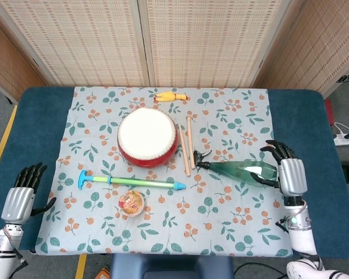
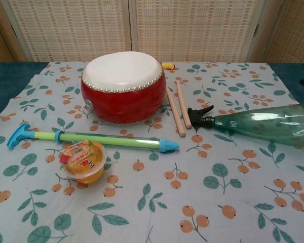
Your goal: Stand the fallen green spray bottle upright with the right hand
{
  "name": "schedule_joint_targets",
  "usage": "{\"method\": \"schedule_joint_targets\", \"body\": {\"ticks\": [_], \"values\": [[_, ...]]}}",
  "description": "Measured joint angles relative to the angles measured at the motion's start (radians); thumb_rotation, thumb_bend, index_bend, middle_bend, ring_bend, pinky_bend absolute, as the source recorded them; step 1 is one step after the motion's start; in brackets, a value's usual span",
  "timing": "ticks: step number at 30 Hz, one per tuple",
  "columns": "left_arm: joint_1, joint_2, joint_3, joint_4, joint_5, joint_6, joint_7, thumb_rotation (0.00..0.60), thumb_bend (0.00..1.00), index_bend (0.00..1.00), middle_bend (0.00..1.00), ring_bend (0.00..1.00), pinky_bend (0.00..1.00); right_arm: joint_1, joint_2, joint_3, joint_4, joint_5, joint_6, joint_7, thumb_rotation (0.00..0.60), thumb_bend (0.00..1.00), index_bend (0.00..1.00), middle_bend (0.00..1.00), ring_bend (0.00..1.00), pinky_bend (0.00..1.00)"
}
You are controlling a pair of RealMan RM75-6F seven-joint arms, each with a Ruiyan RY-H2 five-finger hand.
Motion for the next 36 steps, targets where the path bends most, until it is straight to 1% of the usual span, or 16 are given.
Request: {"method": "schedule_joint_targets", "body": {"ticks": [2,5,7,10,13,15,18,22,26,29,36], "values": [[-0.001,0.008,0.000,-0.013,0.000,-0.003,0.001,0.600,0.22,0.00,0.00,0.00,0.01,0.025,0.019,0.013,-0.051,0.093,-0.046,-0.151,0.600,0.00,0.30,0.43,0.21,0.29],[0.003,0.012,-0.005,-0.017,-0.002,0.013,-0.005,0.600,0.22,0.00,0.00,0.00,0.00,0.075,0.025,0.032,-0.116,0.251,-0.081,-0.414,0.600,0.00,0.30,0.43,0.19,0.24],[0.005,0.013,-0.006,-0.015,-0.004,0.013,-0.012,0.600,0.22,0.00,0.00,0.00,0.01,0.119,0.018,0.043,-0.151,0.363,-0.097,-0.602,0.600,0.00,0.30,0.42,0.18,0.20],[0.008,0.017,-0.005,-0.014,-0.003,0.015,-0.023,0.600,0.22,0.00,0.00,0.00,0.01,0.199,-0.012,0.052,-0.178,0.499,-0.116,-0.835,0.600,0.00,0.32,0.42,0.16,0.16],[0.010,0.020,-0.005,-0.013,0.003,0.024,-0.036,0.600,0.22,0.00,0.00,0.00,0.01,0.276,-0.055,0.053,-0.176,0.569,-0.132,-0.977,0.600,0.00,0.34,0.42,0.16,0.13],[0.011,0.021,-0.005,-0.010,0.003,0.022,-0.041,0.600,0.22,0.00,0.00,0.00,0.01,0.303,-0.085,0.052,-0.166,0.576,-0.139,-1.015,0.600,0.00,0.35,0.42,0.15,0.10],[0.011,0.023,-0.005,-0.007,0.000,0.016,-0.051,0.600,0.22,0.00,0.00,0.00,0.01,0.344,-0.145,0.053,-0.155,0.576,-0.142,-1.006,0.600,0.00,0.35,0.42,0.14,0.05],[0.011,0.026,-0.004,-0.006,0.003,0.016,-0.062,0.600,0.22,0.00,0.00,0.00,0.00,0.379,-0.186,0.058,-0.148,0.600,-0.142,-0.983,0.600,0.00,0.29,0.40,0.08,0.00],[0.013,0.028,-0.003,-0.004,0.006,0.021,-0.068,0.600,0.22,0.00,0.00,0.00,0.00,0.421,-0.234,0.062,-0.111,0.667,-0.153,-1.051,0.600,0.00,0.26,0.37,0.06,0.00],[0.012,0.027,-0.005,-0.002,0.005,0.020,-0.074,0.600,0.22,0.00,0.00,0.00,0.01,0.448,-0.270,0.064,-0.063,0.704,-0.164,-1.072,0.600,0.00,0.26,0.37,0.06,0.00],[0.015,0.024,-0.005,0.007,0.008,0.027,-0.087,0.600,0.22,0.00,0.00,0.00,0.01,0.475,-0.309,0.059,0.014,0.719,-0.185,-1.066,0.600,0.00,0.26,0.37,0.06,0.00]]}}
